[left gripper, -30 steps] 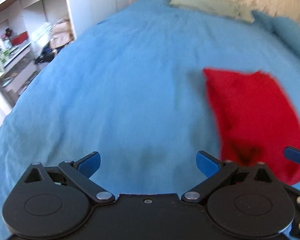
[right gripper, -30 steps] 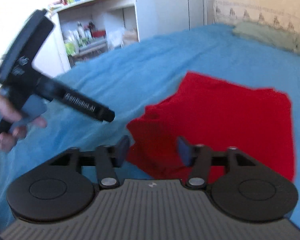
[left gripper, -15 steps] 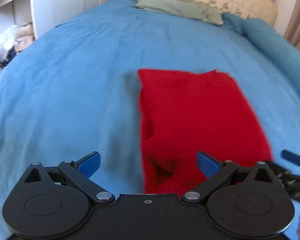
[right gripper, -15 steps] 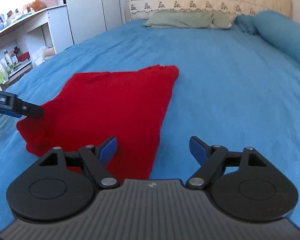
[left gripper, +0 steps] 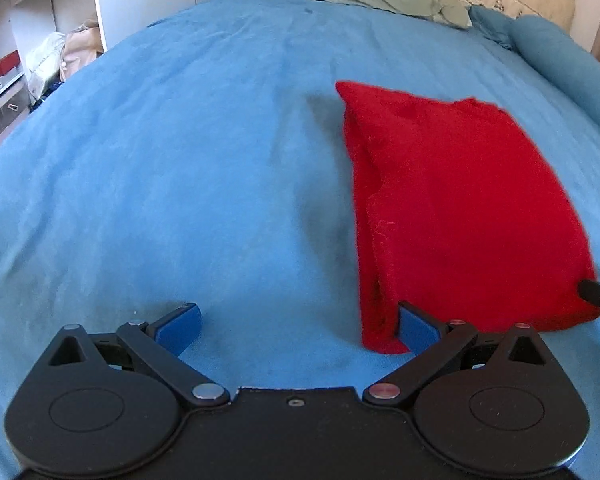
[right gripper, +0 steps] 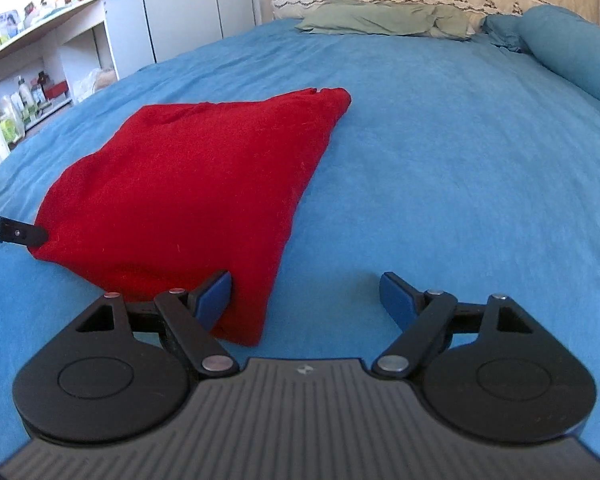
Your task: Fold small clothes
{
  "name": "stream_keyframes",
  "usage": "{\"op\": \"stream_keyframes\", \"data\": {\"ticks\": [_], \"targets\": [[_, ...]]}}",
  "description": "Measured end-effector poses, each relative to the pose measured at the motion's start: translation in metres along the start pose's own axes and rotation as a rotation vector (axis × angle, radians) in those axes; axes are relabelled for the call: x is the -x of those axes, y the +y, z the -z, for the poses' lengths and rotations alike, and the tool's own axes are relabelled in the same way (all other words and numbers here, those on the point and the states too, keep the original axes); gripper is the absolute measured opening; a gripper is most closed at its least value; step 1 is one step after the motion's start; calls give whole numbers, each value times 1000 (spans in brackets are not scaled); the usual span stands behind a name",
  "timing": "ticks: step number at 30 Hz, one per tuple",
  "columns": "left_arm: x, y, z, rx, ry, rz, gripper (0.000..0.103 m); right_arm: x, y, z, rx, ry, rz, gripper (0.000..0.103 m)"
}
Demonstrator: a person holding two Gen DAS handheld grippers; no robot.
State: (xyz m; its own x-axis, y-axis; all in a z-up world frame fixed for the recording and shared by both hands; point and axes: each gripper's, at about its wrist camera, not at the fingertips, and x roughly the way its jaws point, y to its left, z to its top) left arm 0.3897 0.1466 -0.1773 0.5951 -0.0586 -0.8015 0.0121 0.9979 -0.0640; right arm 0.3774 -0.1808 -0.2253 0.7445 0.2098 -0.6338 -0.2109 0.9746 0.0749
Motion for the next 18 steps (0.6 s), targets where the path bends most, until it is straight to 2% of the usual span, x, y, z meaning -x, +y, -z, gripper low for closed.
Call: {"op": "stream_keyframes", "data": {"ticks": [4, 7, 11, 13, 16, 18], "targets": [[35, -2, -29, 0, -125, 105, 103, 19, -5, -29, -8, -32, -40, 96], [34, -11, -63, -27, -162, 138, 103, 28, -11, -60, 20, -43, -21, 101], [-25, -12, -97, -30, 31, 215, 103, 9, -22, -100, -17, 63, -67, 103], [-48, -8, -100, -18, 65, 233, 103, -7, -31, -109, -81, 117, -117, 102], [-76, -2, -96, 29, 131, 315, 98, -31, -44, -109, -196, 164, -193, 101], [-89, 3, -94, 61, 135, 344, 96, -47, -50, -102, -252, 191, -231, 99]]}}
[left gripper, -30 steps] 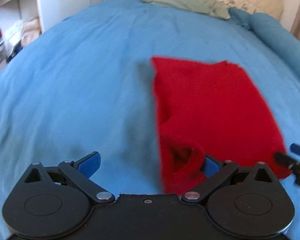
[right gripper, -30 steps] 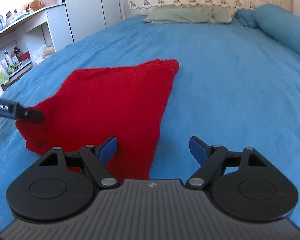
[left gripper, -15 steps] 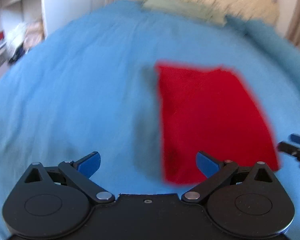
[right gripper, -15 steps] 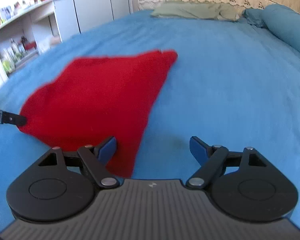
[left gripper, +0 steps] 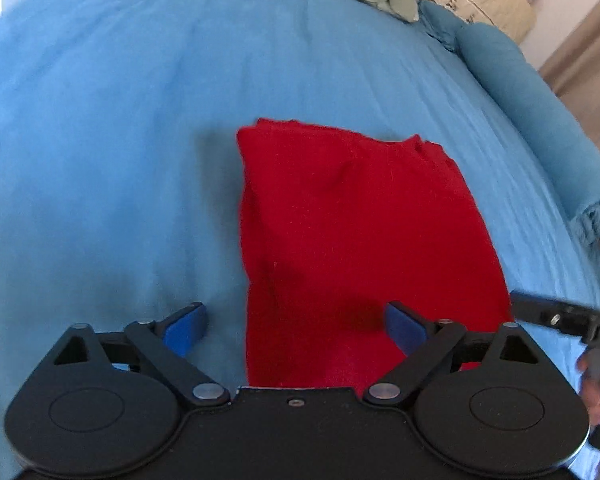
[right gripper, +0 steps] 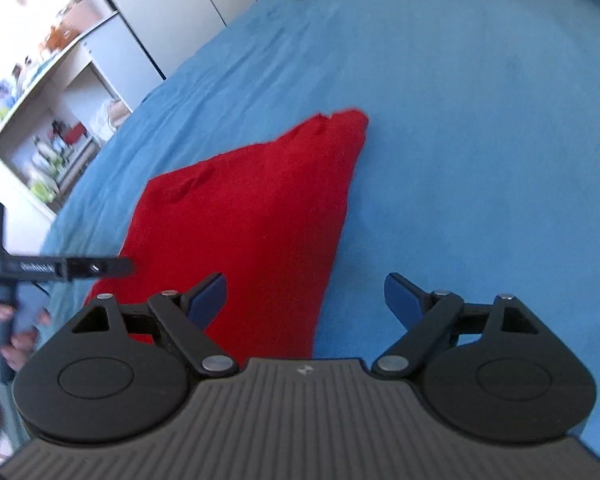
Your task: Fold small clothes
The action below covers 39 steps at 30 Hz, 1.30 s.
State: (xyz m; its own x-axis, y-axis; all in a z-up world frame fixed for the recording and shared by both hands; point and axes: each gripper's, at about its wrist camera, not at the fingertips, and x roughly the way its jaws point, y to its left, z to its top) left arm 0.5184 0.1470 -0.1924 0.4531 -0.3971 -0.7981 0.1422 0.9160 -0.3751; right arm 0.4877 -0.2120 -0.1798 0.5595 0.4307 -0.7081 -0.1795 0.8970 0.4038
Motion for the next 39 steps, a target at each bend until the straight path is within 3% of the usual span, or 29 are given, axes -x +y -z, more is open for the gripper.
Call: {"op": "stream_keyframes", "data": {"ticks": [4, 7, 8, 9, 12, 13, 15, 16, 21, 29, 35, 39], "targets": [[-2, 1, 0, 0, -52, 39, 93, -27, -12, 4, -68, 55, -73, 97], [-5, -4, -1, -20, -66, 28, 87, -37, -15, 5, -119, 31, -127, 96], [-7, -12, -2, -30, -76, 17, 85, -40, -16, 4, -134, 24, -141, 90], [-9, -17, -2, -41, -84, 8, 79, -43, -15, 3, -144, 23, -154, 81], [-13, -30, 1, -82, -98, -17, 66, -53, -8, -2, -149, 27, -152, 76], [-14, -31, 1, -85, -101, -15, 56, -55, -5, -2, -137, 26, -143, 74], [-10, -31, 3, -73, -106, 7, 41, -56, -1, -2, -122, 23, -124, 57], [-9, -32, 2, -76, -108, 5, 36, -55, -1, -2, -120, 17, -125, 53], [-1, -43, 1, -127, -103, -48, 31, -49, 14, -2, -75, -29, -93, 44], [12, -56, 5, -112, -79, -44, 28, -21, 32, -11, -62, -67, -105, 42], [37, -93, 38, -122, -42, -6, 28, 27, 29, -6, -53, -33, -140, 41], [58, -132, 84, -138, -29, 21, 28, 78, 11, 18, -62, -24, -172, 41]]}}
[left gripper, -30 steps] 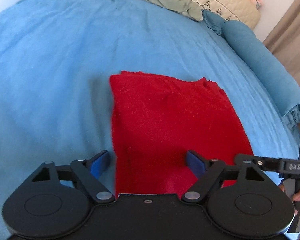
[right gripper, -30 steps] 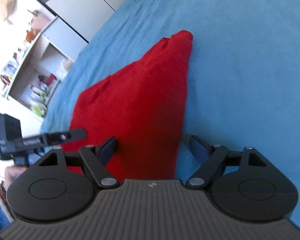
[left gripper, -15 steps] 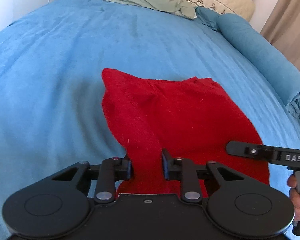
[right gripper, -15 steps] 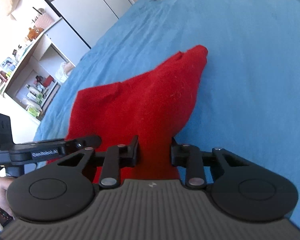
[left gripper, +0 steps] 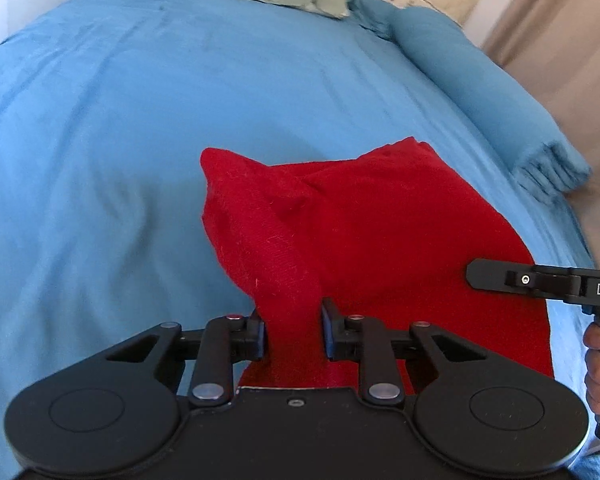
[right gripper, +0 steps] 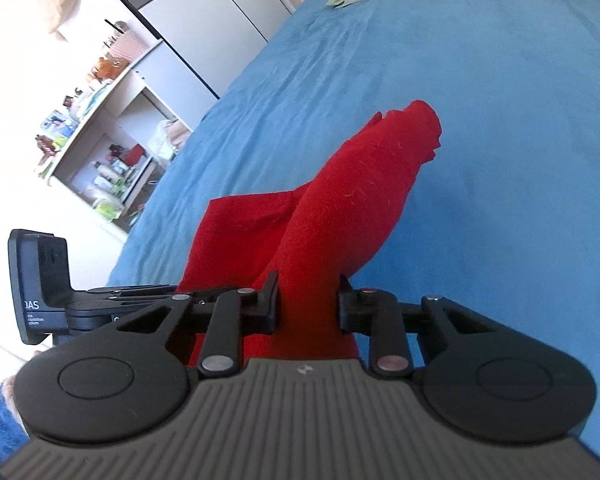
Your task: Fold small clothes
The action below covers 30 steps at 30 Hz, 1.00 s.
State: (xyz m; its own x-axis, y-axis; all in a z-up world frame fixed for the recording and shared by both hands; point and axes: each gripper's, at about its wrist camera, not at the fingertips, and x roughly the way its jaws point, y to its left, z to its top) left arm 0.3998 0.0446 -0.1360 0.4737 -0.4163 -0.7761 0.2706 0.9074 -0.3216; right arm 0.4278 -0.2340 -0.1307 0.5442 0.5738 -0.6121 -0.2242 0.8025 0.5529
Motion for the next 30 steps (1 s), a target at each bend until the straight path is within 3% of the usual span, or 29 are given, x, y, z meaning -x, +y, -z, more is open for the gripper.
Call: {"op": "stream_keyframes", "data": {"ticks": [7, 10, 14, 16, 17, 19, 21, 22, 25, 30], "targets": [[-10, -64, 75, -56, 21, -21, 28, 77, -40, 82, -63, -12, -2, 41], [-17, -68, 90, -50, -36, -51, 29, 80, -68, 114, -126, -11, 32, 41], [-17, -70, 94, -17, -57, -66, 32, 75, -87, 137, -157, -63, 26, 42], [-15, -71, 93, -25, -65, -86, 42, 72, -81, 138, -124, -75, 47, 44], [-12, -72, 93, -34, -71, -100, 52, 71, -78, 137, -109, -76, 56, 49], [1, -76, 94, -60, -104, -171, 82, 74, -72, 136, -64, -71, 88, 61], [24, -81, 94, -100, -182, -238, 101, 83, -56, 131, 6, -86, 127, 93], [33, -82, 96, -119, -213, -256, 103, 91, -44, 130, 62, -114, 155, 102], [40, -77, 99, -121, -204, -307, 103, 118, -24, 136, 217, -194, 240, 103], [14, -62, 112, -70, -127, -368, 103, 104, -15, 150, 256, -120, 370, 103]]}}
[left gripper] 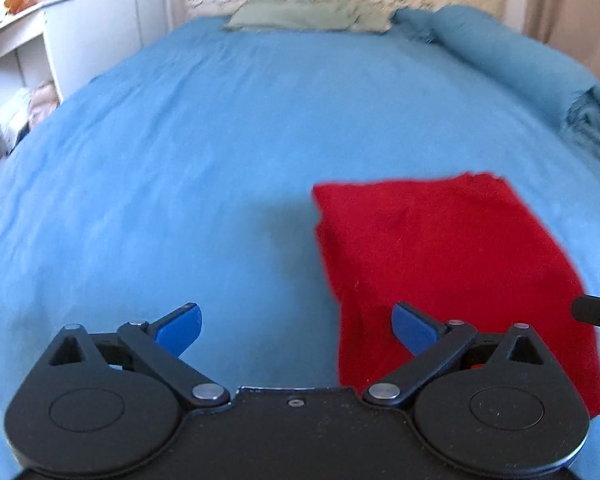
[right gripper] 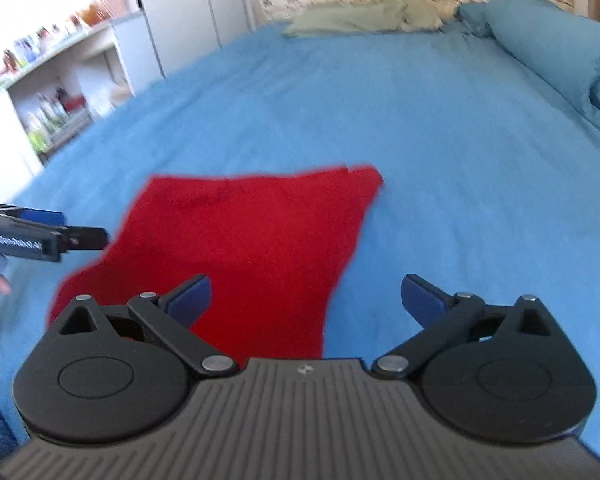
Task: Fold small clothes
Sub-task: 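Release the sweater and raise both tools away from it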
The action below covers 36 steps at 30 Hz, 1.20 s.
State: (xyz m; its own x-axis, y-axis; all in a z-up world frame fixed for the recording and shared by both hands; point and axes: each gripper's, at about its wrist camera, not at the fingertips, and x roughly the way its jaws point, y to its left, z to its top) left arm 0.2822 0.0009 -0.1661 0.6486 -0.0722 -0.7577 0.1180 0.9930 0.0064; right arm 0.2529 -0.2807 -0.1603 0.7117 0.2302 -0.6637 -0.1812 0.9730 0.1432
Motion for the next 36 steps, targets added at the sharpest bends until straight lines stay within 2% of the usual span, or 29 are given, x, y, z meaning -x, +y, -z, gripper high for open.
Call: {"op": "stream_keyframes", "data": {"ticks": [3, 8, 11, 13, 17, 22, 26, 30, 34, 36], "targets": [[-13, -2, 8, -32, 22, -44, 103, -15, -5, 16, -38, 48, 42, 103], [-17, -3, 11, -53, 17, -54, 103, -26, -14, 32, -92, 72, 53, 103], [3, -1, 8, -36, 10, -49, 102, -21, -14, 31, -95, 72, 64, 103], [26, 0, -3, -15, -8, -18, 103, -8, -6, 22, -75, 48, 77, 103], [89, -5, -23, -12, -53, -1, 103, 45, 10, -4, -20, -44, 100, 103], [181, -13, -28, 33, -122, -25, 103, 133, 28, -37, -73, -37, 162, 103], [233, -20, -13, 64, -107, -28, 103, 195, 46, -50, -83, -39, 213, 103], [263, -31, 12, 40, -85, -37, 103, 240, 66, -40, -65, -51, 233, 103], [280, -36, 40, 17, -85, -73, 103, 263, 81, -17, -57, -30, 255, 103], [285, -35, 51, 17, -80, -64, 103, 269, 87, -4, -58, -14, 267, 103]]}}
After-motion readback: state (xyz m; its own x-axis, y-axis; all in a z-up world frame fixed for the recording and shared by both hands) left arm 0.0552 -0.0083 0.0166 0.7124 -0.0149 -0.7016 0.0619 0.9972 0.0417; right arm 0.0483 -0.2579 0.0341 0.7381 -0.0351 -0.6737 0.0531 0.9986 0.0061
